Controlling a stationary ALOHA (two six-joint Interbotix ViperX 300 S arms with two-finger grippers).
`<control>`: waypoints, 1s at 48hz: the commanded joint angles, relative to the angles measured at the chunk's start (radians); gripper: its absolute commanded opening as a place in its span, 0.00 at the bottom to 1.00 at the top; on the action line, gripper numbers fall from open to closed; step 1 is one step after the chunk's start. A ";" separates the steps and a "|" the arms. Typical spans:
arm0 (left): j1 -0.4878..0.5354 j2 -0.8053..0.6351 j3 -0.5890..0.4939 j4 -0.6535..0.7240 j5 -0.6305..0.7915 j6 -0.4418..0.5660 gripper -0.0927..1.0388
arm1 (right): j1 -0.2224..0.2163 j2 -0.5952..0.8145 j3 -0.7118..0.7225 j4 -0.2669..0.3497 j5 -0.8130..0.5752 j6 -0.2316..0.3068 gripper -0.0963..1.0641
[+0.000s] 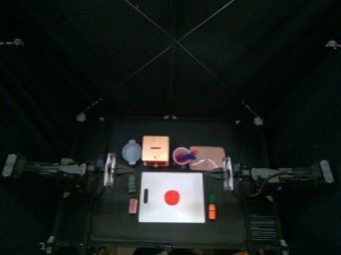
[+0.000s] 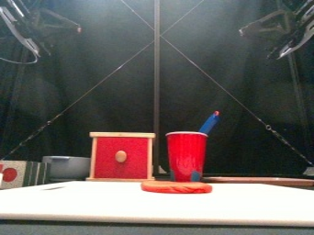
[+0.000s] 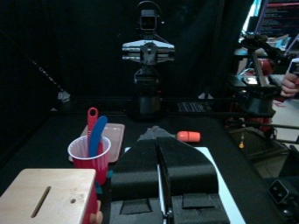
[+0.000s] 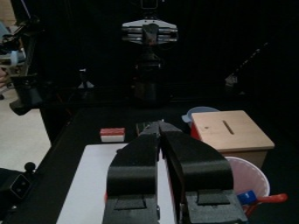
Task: Get the cutter from the drawer then cut the dough then place the extra dough in the bowl
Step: Open the drawer
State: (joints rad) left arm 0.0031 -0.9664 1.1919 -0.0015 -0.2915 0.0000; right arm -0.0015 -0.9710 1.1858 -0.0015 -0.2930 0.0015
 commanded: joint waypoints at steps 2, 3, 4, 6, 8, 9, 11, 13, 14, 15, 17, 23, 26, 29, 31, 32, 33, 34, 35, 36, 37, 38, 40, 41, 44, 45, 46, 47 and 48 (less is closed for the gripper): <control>-0.006 0.092 -0.015 -0.061 -0.110 -0.012 0.13 | -0.049 0.063 -0.018 -0.015 -0.021 -0.011 0.07; -0.009 0.106 -0.012 -0.077 -0.129 -0.012 0.13 | -0.064 0.086 -0.025 -0.025 -0.032 -0.011 0.06; -0.011 0.121 -0.011 -0.094 -0.149 -0.014 0.13 | -0.075 0.104 -0.029 -0.034 -0.040 -0.011 0.05; -0.012 0.152 -0.008 -0.127 -0.193 -0.015 0.14 | -0.097 0.144 -0.046 -0.049 -0.063 -0.009 0.05; -0.020 0.193 0.000 -0.170 -0.247 -0.014 0.15 | -0.112 0.192 -0.064 -0.067 -0.089 -0.009 0.05; -0.029 0.210 0.003 -0.186 -0.268 -0.015 0.15 | -0.118 0.218 -0.075 -0.078 -0.104 -0.009 0.05; -0.051 0.244 0.008 -0.216 -0.311 -0.015 0.15 | -0.133 0.270 -0.100 -0.100 -0.132 -0.011 0.05; -0.072 0.285 0.012 -0.247 -0.356 -0.015 0.15 | -0.146 0.327 -0.129 -0.127 -0.161 -0.011 0.05; -0.083 0.305 0.014 -0.264 -0.376 -0.015 0.15 | -0.155 0.354 -0.144 -0.140 -0.175 -0.011 0.05; -0.094 0.325 0.014 -0.281 -0.396 -0.015 0.15 | -0.172 0.399 -0.170 -0.156 -0.195 -0.011 0.05; -0.120 0.376 0.012 -0.328 -0.446 -0.015 0.15 | -0.192 0.457 -0.206 -0.181 -0.221 -0.008 0.05; -0.176 0.499 0.000 -0.451 -0.543 -0.017 0.15 | -0.245 0.649 -0.325 -0.236 -0.299 -0.009 0.05; -0.189 0.541 -0.006 -0.502 -0.565 -0.021 0.15 | -0.268 0.739 -0.385 -0.258 -0.328 -0.009 0.05; -0.196 0.581 -0.015 -0.545 -0.583 -0.031 0.15 | -0.287 0.845 -0.459 -0.282 -0.357 -0.009 0.05; -0.201 0.606 -0.021 -0.568 -0.589 -0.038 0.15 | -0.295 0.904 -0.500 -0.296 -0.365 -0.009 0.05; -0.201 0.617 -0.026 -0.577 -0.594 -0.041 0.15 | -0.299 0.933 -0.523 -0.302 -0.367 -0.009 0.05; -0.204 0.630 -0.029 -0.591 -0.598 -0.048 0.15 | -0.304 0.963 -0.543 -0.310 -0.368 -0.009 0.05; -0.204 0.640 -0.034 -0.598 -0.603 -0.052 0.15 | -0.307 0.991 -0.565 -0.314 -0.370 -0.008 0.05; -0.206 0.650 -0.038 -0.604 -0.606 -0.057 0.15 | -0.310 1.015 -0.584 -0.321 -0.370 -0.008 0.05; -0.206 0.660 -0.043 -0.609 -0.609 -0.060 0.15 | -0.311 1.039 -0.604 -0.325 -0.370 -0.008 0.05; -0.206 0.669 -0.048 -0.615 -0.611 -0.063 0.16 | -0.319 1.074 -0.634 -0.328 -0.368 -0.008 0.05; -0.207 0.678 -0.051 -0.621 -0.612 -0.066 0.16 | -0.322 1.097 -0.653 -0.331 -0.370 -0.008 0.05; -0.207 0.695 -0.058 -0.635 -0.611 -0.075 0.16 | -0.328 1.140 -0.690 -0.334 -0.370 -0.008 0.05; -0.207 0.709 -0.063 -0.647 -0.611 -0.083 0.16 | -0.333 1.160 -0.707 -0.334 -0.368 -0.009 0.05; -0.207 0.738 -0.074 -0.681 -0.611 -0.109 0.16 | -0.344 1.207 -0.753 -0.334 -0.364 -0.009 0.05; -0.206 0.747 -0.078 -0.692 -0.611 -0.120 0.16 | -0.350 1.230 -0.775 -0.334 -0.360 -0.009 0.05; -0.207 0.758 -0.081 -0.701 -0.611 -0.129 0.16 | -0.354 1.241 -0.788 -0.334 -0.357 -0.009 0.05; -0.207 0.767 -0.083 -0.710 -0.612 -0.138 0.16 | -0.357 1.252 -0.801 -0.334 -0.351 -0.008 0.05; -0.206 0.776 -0.084 -0.718 -0.611 -0.147 0.16 | -0.362 1.261 -0.813 -0.334 -0.344 -0.008 0.05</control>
State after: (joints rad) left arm -0.2025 -0.2224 1.1382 -0.6888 -0.8928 -0.1258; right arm -0.3390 0.2684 0.4510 -0.3359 -0.6473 -0.0077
